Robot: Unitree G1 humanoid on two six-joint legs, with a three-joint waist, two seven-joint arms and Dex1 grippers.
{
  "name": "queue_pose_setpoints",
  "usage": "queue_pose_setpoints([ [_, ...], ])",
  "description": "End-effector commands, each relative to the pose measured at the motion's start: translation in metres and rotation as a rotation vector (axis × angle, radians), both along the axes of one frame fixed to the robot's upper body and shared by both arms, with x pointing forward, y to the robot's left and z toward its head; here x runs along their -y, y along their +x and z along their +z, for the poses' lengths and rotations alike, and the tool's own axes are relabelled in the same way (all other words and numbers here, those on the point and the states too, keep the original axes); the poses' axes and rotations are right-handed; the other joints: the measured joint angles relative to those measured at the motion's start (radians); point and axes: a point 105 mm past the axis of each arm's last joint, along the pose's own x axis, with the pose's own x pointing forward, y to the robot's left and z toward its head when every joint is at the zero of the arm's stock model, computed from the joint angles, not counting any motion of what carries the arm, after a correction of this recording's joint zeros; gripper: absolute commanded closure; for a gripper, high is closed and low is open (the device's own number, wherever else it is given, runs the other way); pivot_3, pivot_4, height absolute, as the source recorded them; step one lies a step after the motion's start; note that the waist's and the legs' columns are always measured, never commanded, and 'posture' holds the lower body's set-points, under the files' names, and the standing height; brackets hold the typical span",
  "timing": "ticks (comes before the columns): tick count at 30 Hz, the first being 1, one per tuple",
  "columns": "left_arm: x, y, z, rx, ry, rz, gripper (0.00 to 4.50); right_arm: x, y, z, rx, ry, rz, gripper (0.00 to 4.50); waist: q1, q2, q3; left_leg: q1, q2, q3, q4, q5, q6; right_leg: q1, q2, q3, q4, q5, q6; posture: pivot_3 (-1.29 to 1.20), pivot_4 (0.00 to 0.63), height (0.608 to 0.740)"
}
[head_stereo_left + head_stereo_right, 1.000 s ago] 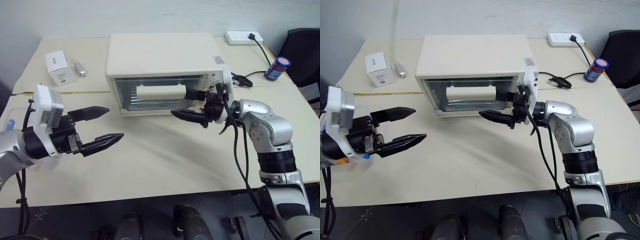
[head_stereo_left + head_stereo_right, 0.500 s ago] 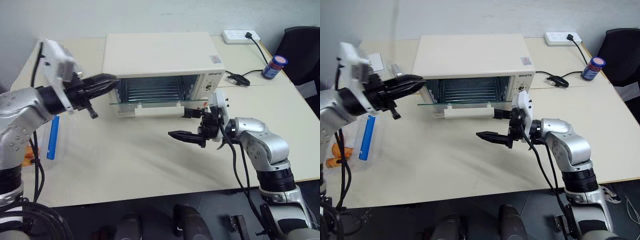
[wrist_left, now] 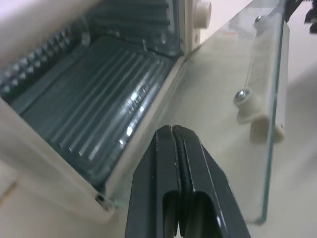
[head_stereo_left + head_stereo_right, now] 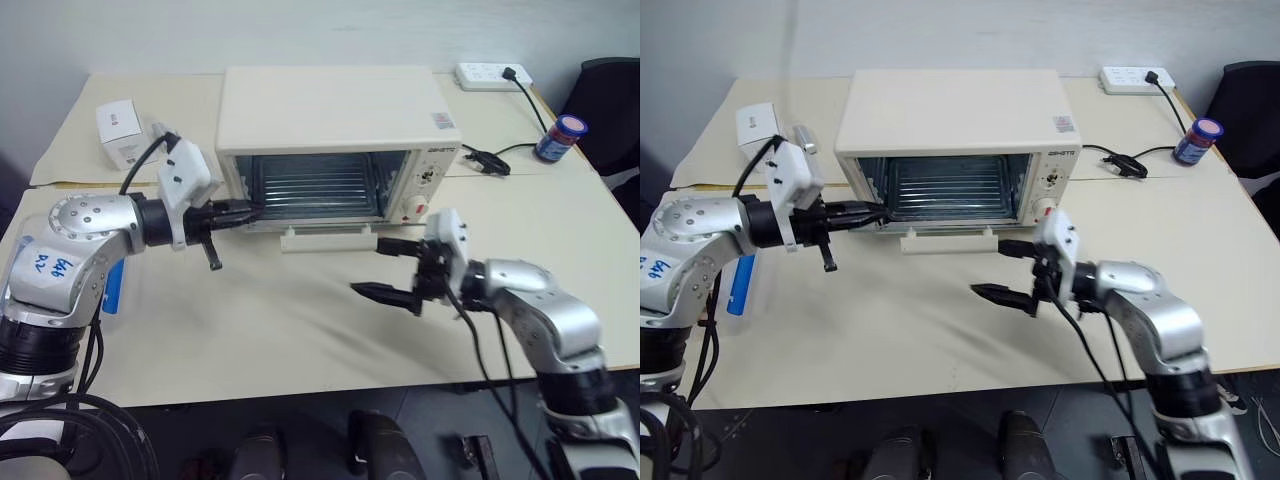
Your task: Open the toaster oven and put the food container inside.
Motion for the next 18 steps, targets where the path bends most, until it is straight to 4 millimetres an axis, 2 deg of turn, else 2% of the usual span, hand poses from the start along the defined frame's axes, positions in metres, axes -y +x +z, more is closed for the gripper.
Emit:
queue_pose_setpoints([
  [1,0.008,-0.012,-0.010,0.001,0.042,-0.039,4.46,0.015,-0.028,0.023,0.020,-0.003,0.041,0.00,0.003,0.000,0.000,0.000,0.000,0.000,0.000,0.000,0.000,0.000,0.000,0.000,0.000,0.000,0.000,0.00,0.150,0.740],
  [5,0.009,-0.016,-0.034,-0.033,0.090,-0.029,4.46,0.023,-0.041,0.041,0.013,0.022,0.064,0.00,-0.002,0.000,0.000,0.002,0.000,0.000,0.002,0.000,0.001,0.002,0.000,0.001,-0.001,0.001,0.002,0.00,0.150,0.740],
  [8,0.011,-0.014,-0.059,-0.062,0.132,0.003,4.46,0.021,-0.035,0.062,0.054,0.072,0.060,0.00,-0.001,0.000,0.000,0.004,0.000,0.000,0.002,0.001,0.000,0.003,0.000,0.002,-0.002,0.001,0.002,0.00,0.150,0.740],
  [13,0.014,-0.016,-0.087,-0.084,0.187,0.060,4.46,0.012,-0.031,0.076,0.096,0.103,0.122,0.00,0.005,0.000,0.000,0.002,0.000,-0.001,0.001,0.001,0.001,0.002,0.000,0.001,0.000,0.001,0.002,0.00,0.150,0.740],
  [15,0.014,-0.020,-0.085,-0.071,0.165,0.081,4.46,0.009,-0.027,0.080,0.106,0.111,0.150,0.00,0.004,0.000,0.000,0.002,0.000,-0.001,0.001,0.000,0.002,0.002,-0.001,0.002,0.000,0.001,0.002,0.00,0.150,0.740],
  [17,0.005,-0.022,-0.066,-0.052,0.051,0.183,4.46,0.005,-0.022,0.082,0.117,0.105,0.194,0.00,0.003,0.000,0.000,0.002,-0.001,0.000,0.002,0.000,0.002,0.003,-0.002,0.002,-0.001,0.002,0.003,0.00,0.150,0.740],
  [18,-0.003,-0.024,-0.051,-0.036,-0.034,0.260,4.29,0.003,-0.019,0.083,0.118,0.104,0.225,0.00,0.000,0.000,0.000,0.002,-0.001,0.000,0.003,0.000,0.002,0.003,-0.002,0.002,-0.001,0.002,0.003,0.00,0.150,0.740],
])
